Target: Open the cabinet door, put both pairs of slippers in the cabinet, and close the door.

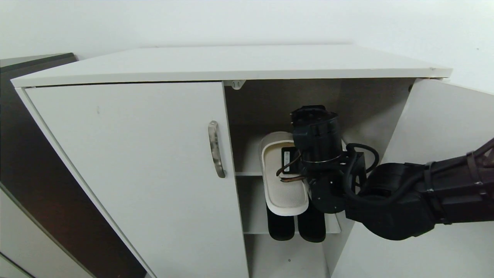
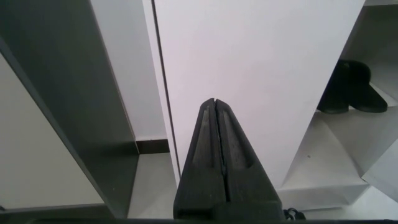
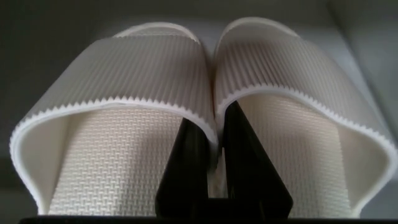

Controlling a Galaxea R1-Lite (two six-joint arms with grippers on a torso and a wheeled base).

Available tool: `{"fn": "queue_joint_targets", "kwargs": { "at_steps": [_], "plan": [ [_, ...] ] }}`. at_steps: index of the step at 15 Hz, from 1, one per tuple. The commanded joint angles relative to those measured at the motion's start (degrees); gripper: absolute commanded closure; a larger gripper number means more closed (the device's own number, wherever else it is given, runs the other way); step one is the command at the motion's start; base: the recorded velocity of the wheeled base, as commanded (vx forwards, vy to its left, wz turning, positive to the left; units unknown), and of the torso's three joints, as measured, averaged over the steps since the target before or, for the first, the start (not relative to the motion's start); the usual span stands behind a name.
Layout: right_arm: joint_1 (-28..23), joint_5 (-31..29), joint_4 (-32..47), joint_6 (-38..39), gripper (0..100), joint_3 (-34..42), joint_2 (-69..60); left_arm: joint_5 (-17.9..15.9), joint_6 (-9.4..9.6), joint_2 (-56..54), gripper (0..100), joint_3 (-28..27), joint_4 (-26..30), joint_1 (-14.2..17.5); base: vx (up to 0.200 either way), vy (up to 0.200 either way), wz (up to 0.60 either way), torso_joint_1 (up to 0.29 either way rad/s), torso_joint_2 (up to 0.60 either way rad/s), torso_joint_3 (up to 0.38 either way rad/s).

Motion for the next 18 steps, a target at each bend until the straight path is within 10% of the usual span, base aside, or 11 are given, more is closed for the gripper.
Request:
{"fn": "queue_joint_targets", "kwargs": {
  "at_steps": [1,9,18],
  "plan": [
    [-1.35,0.24,0.41,-0.52,100,-3.45,2.48,0.00,0.02,0.08,100,0.00,-0.01,0.07,0.000,0.000,0.00,0.000,0.00,0.000],
    [-5.13,1.74,10.78,-1.22,100,-19.36,8.02,0.00,-0.07,0.08,100,0.00,-0.01,0.07,0.000,0.000,0.00,0.000,0.00,0.000],
    [-6.10,1.83,10.78,-0.87,100,-21.03,9.95,0.00,-0.07,0.08,100,0.00,-0.01,-0.01,0.000,0.000,0.00,0.000,0.00,0.000]
  ]
}}
